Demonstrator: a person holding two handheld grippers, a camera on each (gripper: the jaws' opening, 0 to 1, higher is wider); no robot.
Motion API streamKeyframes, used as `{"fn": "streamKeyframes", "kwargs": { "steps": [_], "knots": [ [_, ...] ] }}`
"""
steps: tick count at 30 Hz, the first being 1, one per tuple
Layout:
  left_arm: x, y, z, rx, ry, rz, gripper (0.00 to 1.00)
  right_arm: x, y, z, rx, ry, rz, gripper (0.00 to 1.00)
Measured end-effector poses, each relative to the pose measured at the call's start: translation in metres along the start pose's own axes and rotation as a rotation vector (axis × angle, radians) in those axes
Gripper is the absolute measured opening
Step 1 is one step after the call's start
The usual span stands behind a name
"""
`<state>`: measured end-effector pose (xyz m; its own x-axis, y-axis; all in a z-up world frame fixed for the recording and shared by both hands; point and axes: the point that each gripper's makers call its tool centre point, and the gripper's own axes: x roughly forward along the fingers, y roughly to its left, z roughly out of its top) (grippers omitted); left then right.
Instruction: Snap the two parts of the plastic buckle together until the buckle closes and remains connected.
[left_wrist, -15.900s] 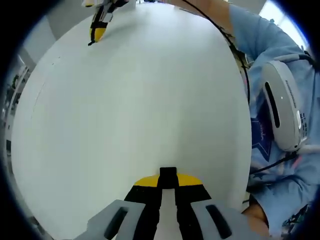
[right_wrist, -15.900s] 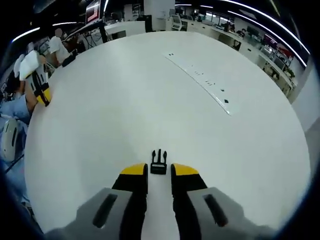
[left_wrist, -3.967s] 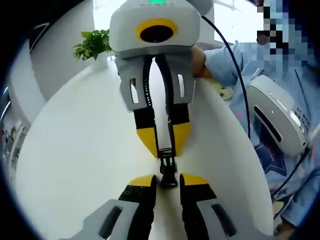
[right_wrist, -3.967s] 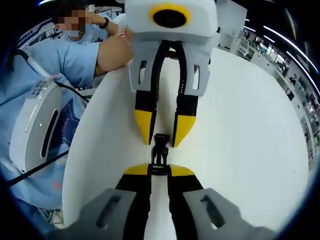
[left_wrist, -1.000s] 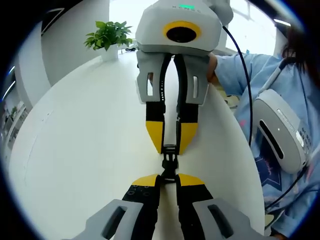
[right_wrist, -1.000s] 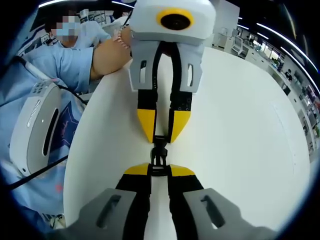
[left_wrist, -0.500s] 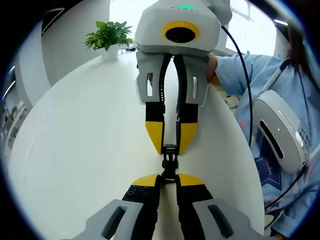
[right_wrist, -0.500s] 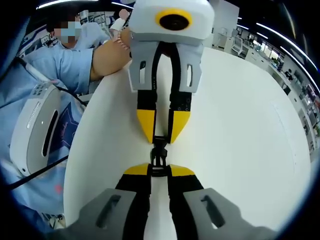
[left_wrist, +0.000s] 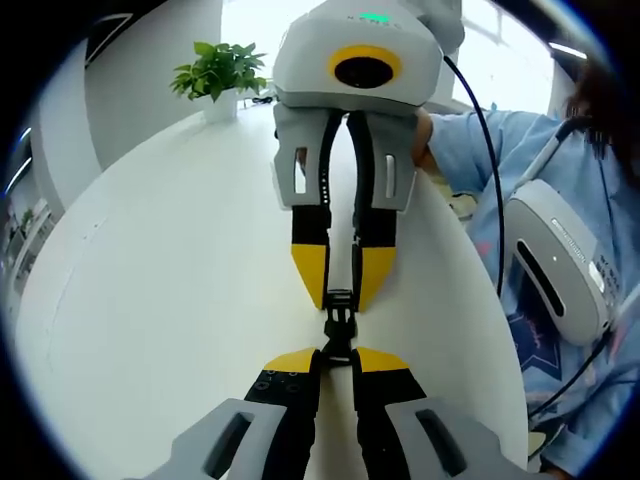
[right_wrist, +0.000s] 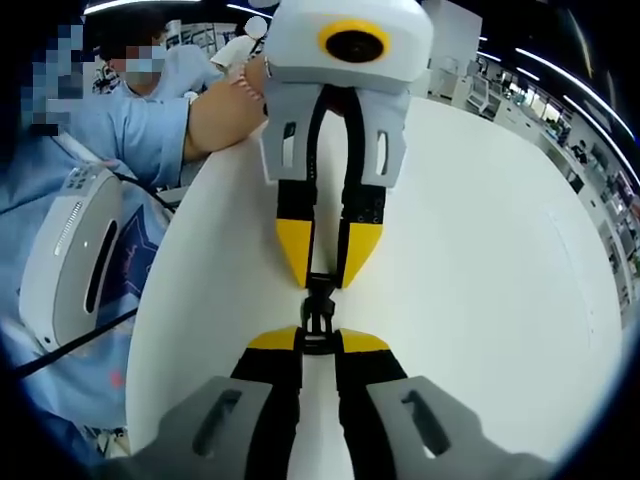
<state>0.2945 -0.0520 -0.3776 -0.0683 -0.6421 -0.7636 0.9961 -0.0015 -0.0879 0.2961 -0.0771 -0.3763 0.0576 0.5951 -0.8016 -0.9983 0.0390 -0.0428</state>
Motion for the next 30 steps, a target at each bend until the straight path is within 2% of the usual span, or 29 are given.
{"fn": "streamKeyframes", "kwargs": {
  "steps": [16,30],
  "knots": [
    [-0.0006,-0.0036,-0.0014,0.003,0.008,0.010,0.12,0.0002,0.0029,0.0019,0.006,-0.004,0.003,0.12],
    [0.0014,-0.0043,0.0000,-0.033,0.017,0.018,0.12,-0.0006,0.0033,0.0001,0.031,0.006,-0.016,0.12]
  ]
}}
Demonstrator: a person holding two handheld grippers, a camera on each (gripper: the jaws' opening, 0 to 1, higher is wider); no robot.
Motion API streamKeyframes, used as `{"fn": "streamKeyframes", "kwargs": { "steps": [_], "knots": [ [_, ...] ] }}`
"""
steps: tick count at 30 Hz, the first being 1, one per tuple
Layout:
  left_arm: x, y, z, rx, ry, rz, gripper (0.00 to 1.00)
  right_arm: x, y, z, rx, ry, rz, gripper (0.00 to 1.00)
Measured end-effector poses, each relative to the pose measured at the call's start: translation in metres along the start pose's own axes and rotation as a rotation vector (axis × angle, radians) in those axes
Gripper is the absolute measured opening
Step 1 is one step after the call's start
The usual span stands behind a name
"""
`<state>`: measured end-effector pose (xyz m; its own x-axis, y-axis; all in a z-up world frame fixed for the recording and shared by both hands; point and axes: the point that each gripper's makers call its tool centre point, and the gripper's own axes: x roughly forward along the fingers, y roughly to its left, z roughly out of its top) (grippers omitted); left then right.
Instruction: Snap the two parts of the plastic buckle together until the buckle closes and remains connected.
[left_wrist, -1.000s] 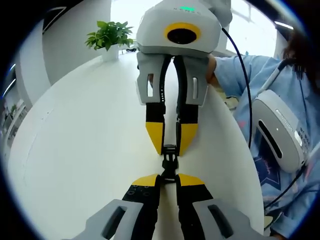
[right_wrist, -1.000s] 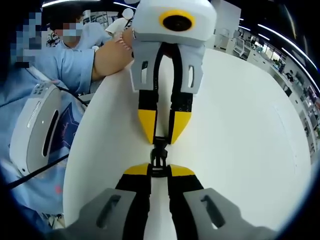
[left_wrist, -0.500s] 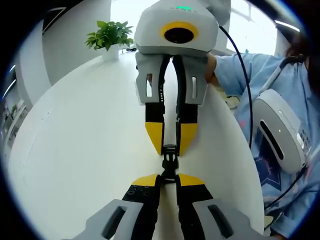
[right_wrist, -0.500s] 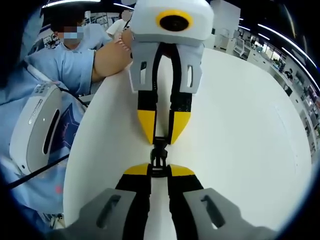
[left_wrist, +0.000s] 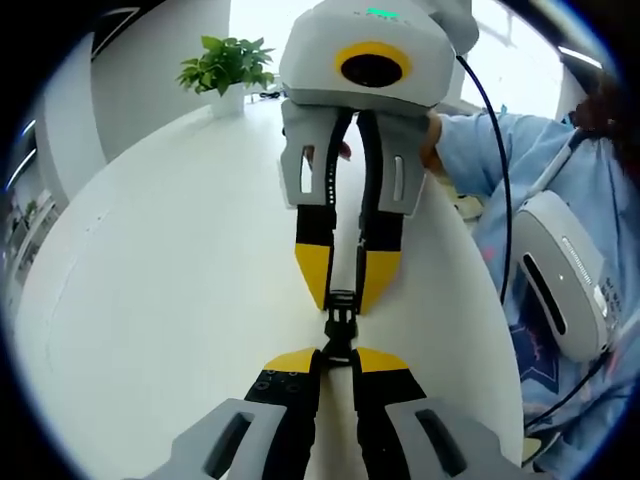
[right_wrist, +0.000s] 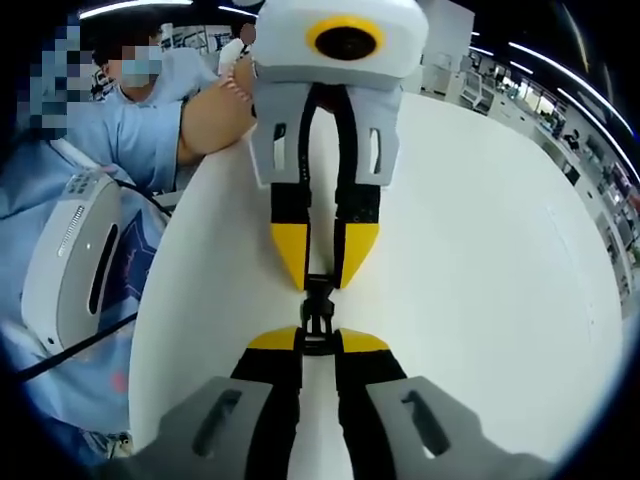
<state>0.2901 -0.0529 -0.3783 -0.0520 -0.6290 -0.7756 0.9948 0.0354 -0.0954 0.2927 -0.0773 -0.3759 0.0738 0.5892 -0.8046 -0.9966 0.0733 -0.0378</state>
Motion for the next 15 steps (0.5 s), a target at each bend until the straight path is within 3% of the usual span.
{"fn": "streamKeyframes", "kwargs": {
  "steps": [6,9,15],
  "knots": [
    [0.0005,0.0003,0.0000,0.024,-0.018,-0.012,0.12,-0.0005,-0.0015,-0.0010,-0.007,-0.013,0.007,0.12],
    [0.0009,0.0000,0.0005,0.083,-0.009,-0.001,0.13,-0.0003,-0.0025,-0.0008,0.000,-0.020,0.015,0.13],
    [-0.0001,0.0024,0.0003,0.081,-0.018,-0.016,0.13,0.0001,-0.0033,0.0002,-0.013,-0.023,0.016,0.13]
  ]
}}
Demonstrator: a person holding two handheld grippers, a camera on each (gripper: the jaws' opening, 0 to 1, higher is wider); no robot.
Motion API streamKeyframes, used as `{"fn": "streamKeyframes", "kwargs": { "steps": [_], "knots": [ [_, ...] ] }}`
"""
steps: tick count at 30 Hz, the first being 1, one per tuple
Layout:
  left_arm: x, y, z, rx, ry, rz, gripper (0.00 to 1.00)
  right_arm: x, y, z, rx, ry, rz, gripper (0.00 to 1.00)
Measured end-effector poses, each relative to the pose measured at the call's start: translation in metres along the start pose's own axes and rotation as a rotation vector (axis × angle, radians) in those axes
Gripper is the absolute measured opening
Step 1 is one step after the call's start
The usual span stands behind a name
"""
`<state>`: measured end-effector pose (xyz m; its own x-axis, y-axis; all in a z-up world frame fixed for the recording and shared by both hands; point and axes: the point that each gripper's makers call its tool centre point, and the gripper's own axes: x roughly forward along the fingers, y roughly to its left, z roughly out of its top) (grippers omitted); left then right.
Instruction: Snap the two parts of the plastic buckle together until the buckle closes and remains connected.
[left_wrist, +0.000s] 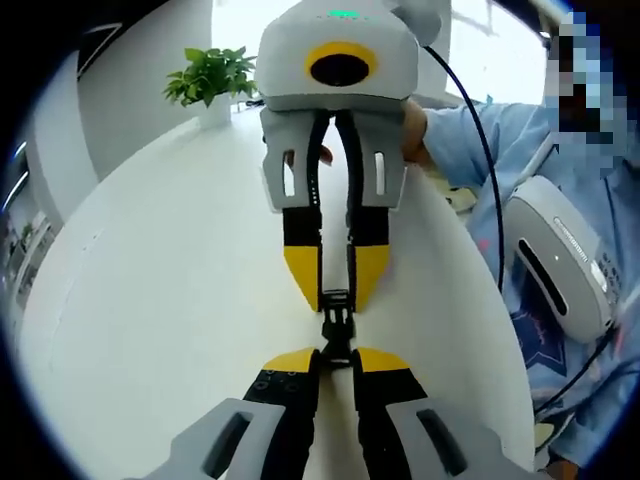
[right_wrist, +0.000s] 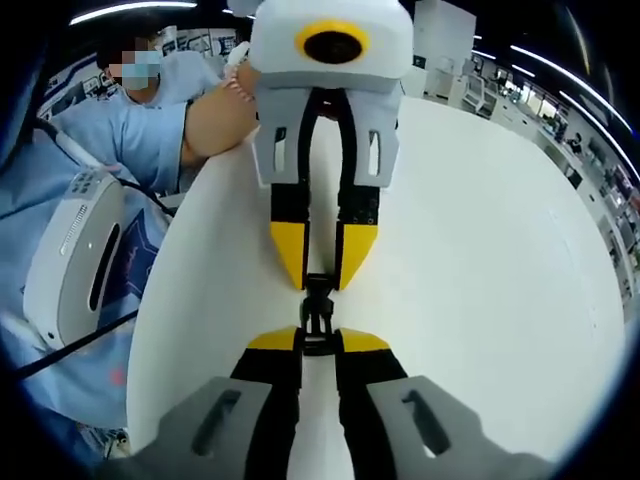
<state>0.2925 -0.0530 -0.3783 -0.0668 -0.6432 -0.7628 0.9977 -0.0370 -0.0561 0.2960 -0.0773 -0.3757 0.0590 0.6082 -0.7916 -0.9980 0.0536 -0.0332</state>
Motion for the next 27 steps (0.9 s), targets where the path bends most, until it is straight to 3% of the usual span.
{"fn": "streamKeyframes", "kwargs": {
  "steps": [14,27],
  "knots": [
    [-0.0059,0.0055,-0.0059,0.010,-0.014,-0.009,0.14,0.0019,-0.0015,0.0035,-0.028,-0.018,0.019,0.13],
    [-0.0072,0.0028,-0.0054,0.003,-0.033,-0.024,0.12,0.0009,0.0002,0.0062,-0.053,-0.015,0.045,0.21]
  ]
}}
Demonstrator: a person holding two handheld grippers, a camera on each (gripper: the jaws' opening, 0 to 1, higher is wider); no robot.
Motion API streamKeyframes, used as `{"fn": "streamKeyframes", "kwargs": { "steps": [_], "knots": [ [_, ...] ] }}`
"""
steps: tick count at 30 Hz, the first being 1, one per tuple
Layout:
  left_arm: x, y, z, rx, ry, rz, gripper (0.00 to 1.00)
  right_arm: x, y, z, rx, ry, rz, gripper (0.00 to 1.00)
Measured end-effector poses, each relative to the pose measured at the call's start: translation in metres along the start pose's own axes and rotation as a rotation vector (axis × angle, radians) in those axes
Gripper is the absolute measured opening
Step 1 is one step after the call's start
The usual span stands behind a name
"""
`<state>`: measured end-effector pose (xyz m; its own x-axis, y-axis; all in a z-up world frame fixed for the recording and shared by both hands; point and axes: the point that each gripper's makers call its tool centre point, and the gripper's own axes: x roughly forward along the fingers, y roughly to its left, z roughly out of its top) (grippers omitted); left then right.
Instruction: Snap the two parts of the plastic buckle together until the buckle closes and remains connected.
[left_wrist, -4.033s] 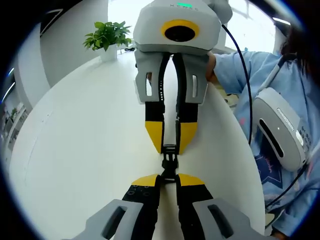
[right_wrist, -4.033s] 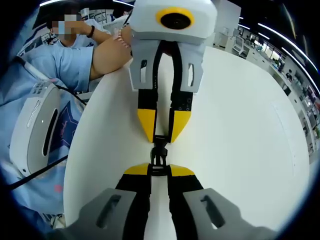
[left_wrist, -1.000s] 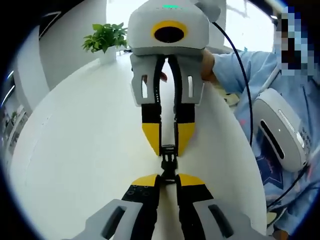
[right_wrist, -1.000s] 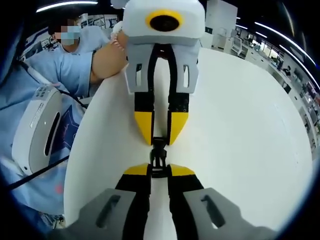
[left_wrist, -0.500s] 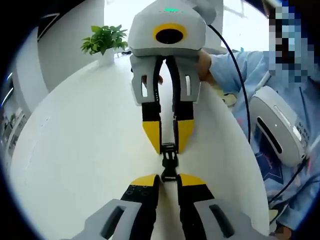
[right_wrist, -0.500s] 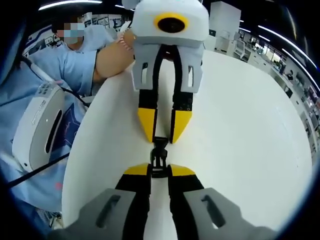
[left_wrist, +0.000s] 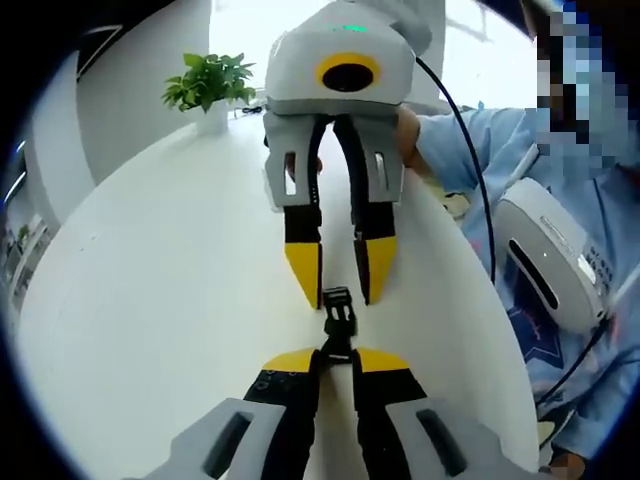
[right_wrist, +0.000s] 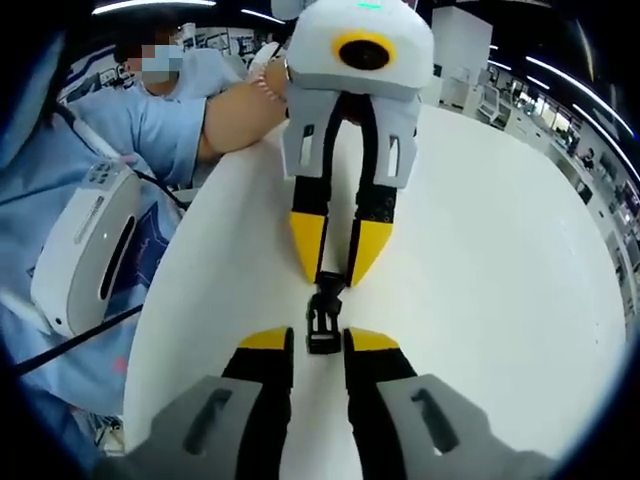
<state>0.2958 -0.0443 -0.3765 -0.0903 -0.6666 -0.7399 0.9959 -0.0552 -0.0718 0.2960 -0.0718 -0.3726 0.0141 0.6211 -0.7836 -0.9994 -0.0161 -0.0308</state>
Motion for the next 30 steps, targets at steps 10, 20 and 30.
{"fn": "streamKeyframes", "kwargs": {
  "steps": [10,20,30],
  "knots": [
    [0.0004,-0.0034,0.0001,0.010,0.010,-0.004,0.12,-0.0045,-0.0015,-0.0041,-0.020,0.008,0.011,0.21],
    [0.0022,-0.0027,0.0012,0.001,0.008,-0.005,0.12,-0.0054,-0.0071,-0.0067,-0.021,0.016,0.005,0.12],
    [0.0046,-0.0025,0.0040,-0.006,0.029,0.015,0.12,-0.0064,-0.0050,-0.0097,0.016,0.030,-0.019,0.12]
  ]
}}
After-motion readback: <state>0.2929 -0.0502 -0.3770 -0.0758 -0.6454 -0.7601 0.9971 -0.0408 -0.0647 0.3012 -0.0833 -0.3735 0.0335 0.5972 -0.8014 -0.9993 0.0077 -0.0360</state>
